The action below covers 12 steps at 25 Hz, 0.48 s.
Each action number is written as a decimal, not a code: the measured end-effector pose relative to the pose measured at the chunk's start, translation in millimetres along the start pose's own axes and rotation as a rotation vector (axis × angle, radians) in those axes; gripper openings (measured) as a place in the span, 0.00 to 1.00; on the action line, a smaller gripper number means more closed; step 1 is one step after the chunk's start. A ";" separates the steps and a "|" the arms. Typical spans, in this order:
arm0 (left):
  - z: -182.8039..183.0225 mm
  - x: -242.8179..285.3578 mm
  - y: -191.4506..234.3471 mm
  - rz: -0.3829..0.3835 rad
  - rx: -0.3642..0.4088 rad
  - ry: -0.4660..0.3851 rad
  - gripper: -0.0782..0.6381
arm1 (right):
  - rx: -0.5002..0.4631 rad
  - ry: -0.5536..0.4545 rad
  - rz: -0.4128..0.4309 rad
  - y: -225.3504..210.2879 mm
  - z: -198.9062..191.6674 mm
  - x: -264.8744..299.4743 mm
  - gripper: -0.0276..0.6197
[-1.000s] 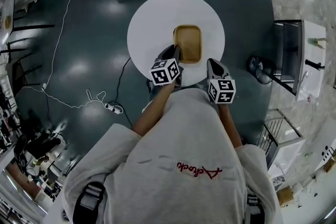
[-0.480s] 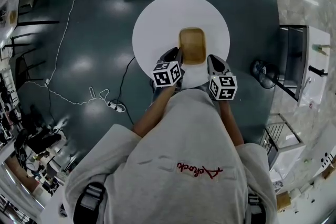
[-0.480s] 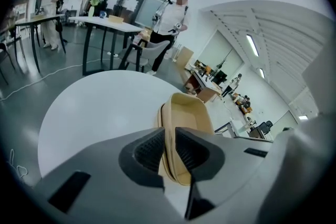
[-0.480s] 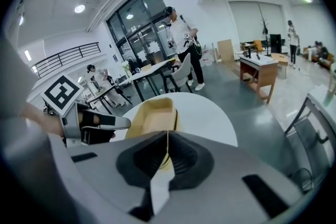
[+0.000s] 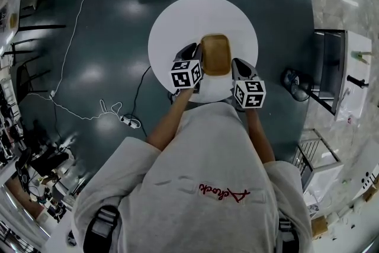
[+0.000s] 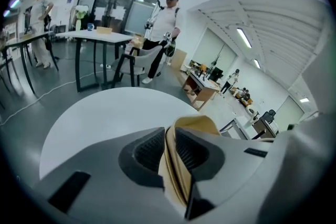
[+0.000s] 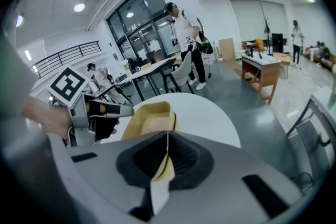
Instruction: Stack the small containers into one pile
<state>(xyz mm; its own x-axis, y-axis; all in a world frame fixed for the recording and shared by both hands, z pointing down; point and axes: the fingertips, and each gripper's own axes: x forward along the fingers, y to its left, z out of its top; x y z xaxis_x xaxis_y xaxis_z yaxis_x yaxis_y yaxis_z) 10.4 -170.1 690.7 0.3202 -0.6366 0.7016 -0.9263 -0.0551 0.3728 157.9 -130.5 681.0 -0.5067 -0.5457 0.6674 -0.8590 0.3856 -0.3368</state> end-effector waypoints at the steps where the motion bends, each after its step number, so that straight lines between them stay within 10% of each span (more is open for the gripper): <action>1: 5.1 3.4 1.6 0.000 0.006 -0.005 0.20 | -0.001 0.002 0.002 -0.4 1.0 2.0 0.08; 12: 19.6 29.2 8.2 0.000 0.051 0.030 0.20 | 0.006 0.042 0.010 -3.6 -2.1 18.2 0.08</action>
<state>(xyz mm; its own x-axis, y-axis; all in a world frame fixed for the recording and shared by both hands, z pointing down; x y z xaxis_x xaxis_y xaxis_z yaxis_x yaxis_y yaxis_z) 8.2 -204.2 702.3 0.3252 -0.6130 0.7201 -0.9350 -0.0944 0.3419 151.9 -140.3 695.8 -0.5120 -0.5101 0.6911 -0.8543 0.3864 -0.3477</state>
